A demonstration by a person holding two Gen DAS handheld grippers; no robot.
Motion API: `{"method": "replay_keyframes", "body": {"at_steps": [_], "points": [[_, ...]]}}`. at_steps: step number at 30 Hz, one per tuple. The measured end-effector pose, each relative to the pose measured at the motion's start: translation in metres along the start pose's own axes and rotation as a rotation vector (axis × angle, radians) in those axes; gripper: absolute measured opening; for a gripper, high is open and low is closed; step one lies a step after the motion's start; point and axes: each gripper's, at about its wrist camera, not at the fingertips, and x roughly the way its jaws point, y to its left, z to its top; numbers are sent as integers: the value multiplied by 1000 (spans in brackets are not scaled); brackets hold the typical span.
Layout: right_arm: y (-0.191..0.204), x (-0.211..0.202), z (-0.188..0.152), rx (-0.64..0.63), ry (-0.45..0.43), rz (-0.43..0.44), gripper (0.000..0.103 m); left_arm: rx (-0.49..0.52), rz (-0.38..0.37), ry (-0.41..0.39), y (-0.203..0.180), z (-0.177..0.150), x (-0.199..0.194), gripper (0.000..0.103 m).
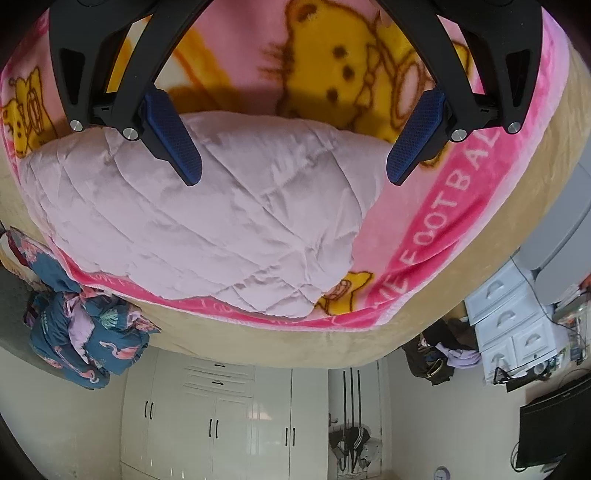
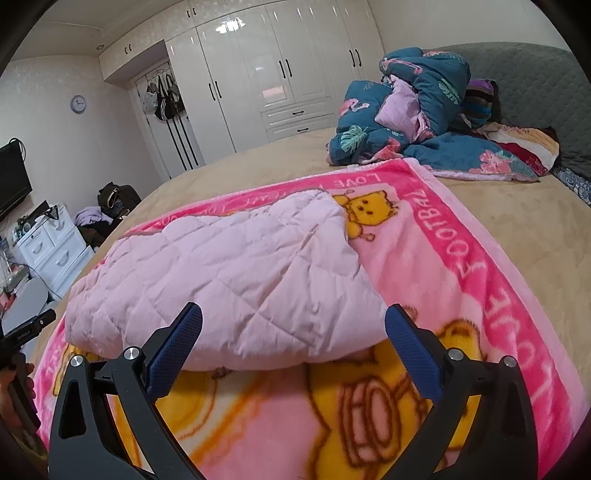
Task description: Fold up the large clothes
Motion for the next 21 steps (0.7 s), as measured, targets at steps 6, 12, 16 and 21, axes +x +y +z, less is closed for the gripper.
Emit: {"method": "replay_keyframes", "body": {"at_steps": [6, 12, 16, 21], "points": [[0, 1, -11, 5, 21, 2, 99, -2, -6, 17, -4, -11, -1, 94], [0, 3, -20, 19, 45, 6, 99, -54, -42, 42, 0, -23, 2, 94], [1, 8, -28, 32, 65, 11, 99, -91, -60, 63, 4, -31, 6, 94], [-1, 15, -37, 63, 94, 19, 99, -137, -79, 102, 9, -41, 14, 94]]}}
